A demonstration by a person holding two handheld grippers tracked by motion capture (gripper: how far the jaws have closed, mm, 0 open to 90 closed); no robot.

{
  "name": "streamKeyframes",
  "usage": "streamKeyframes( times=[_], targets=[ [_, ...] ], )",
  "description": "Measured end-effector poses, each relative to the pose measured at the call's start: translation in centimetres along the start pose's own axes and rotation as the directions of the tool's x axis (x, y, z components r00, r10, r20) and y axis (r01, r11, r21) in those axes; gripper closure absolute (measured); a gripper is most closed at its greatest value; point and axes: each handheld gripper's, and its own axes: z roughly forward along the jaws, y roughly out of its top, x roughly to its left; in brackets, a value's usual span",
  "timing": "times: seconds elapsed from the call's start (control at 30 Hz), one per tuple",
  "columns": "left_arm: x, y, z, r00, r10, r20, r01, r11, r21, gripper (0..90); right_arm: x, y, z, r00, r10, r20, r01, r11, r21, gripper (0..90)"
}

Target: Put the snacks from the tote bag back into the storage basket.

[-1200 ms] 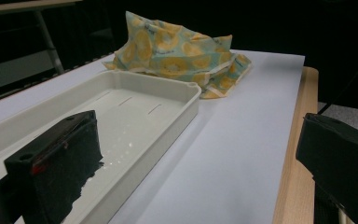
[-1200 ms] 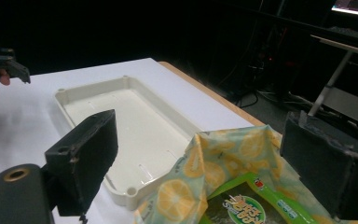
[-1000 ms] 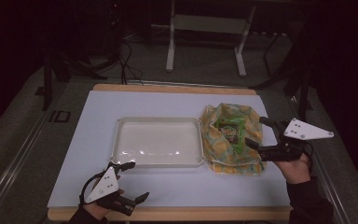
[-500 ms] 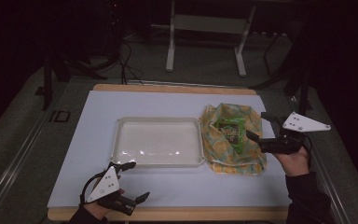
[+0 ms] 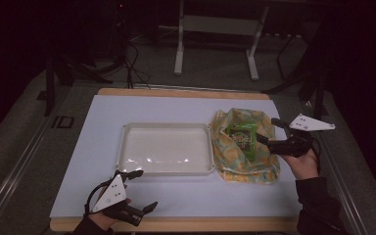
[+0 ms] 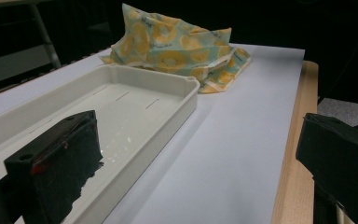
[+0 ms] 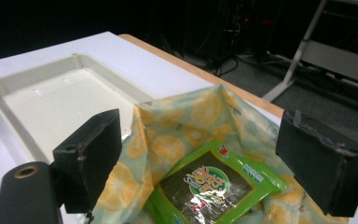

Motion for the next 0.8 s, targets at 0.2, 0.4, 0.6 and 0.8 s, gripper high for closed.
streamKeyframes(
  times=[0.2, 0.4, 0.6, 0.8],
  targets=[
    [0.0, 0.0, 0.0, 1.0, 0.0, 0.0, 0.0, 1.0, 0.001, 0.3, -0.4, -0.8, 1.0, 0.9993, 0.034, 0.014, -0.034, 0.999, 0.029, 15.4],
    [-0.1, 0.0, 0.0, 1.0, 0.001, 0.004, -0.001, 1.0, 0.006, 0.3, -1.0, -1.8, 2.2, 0.9974, 0.066, 0.029, -0.068, 0.995, 0.069, 18.8],
    [-0.1, 0.0, 0.1, 1.0, 0.004, 0.004, -0.004, 1.0, 0.009, 0.3, -1.8, -2.7, 3.3, 0.9931, 0.11, 0.041, -0.113, 0.988, 0.106, 23.4],
    [-0.1, 0.0, 0.1, 1.0, 0.003, 0.005, -0.003, 0.9999, 0.012, 0.3, -2.5, -3.8, 4.3, 0.9855, 0.157, 0.065, -0.164, 0.978, 0.128, 29.4]
  ],
)
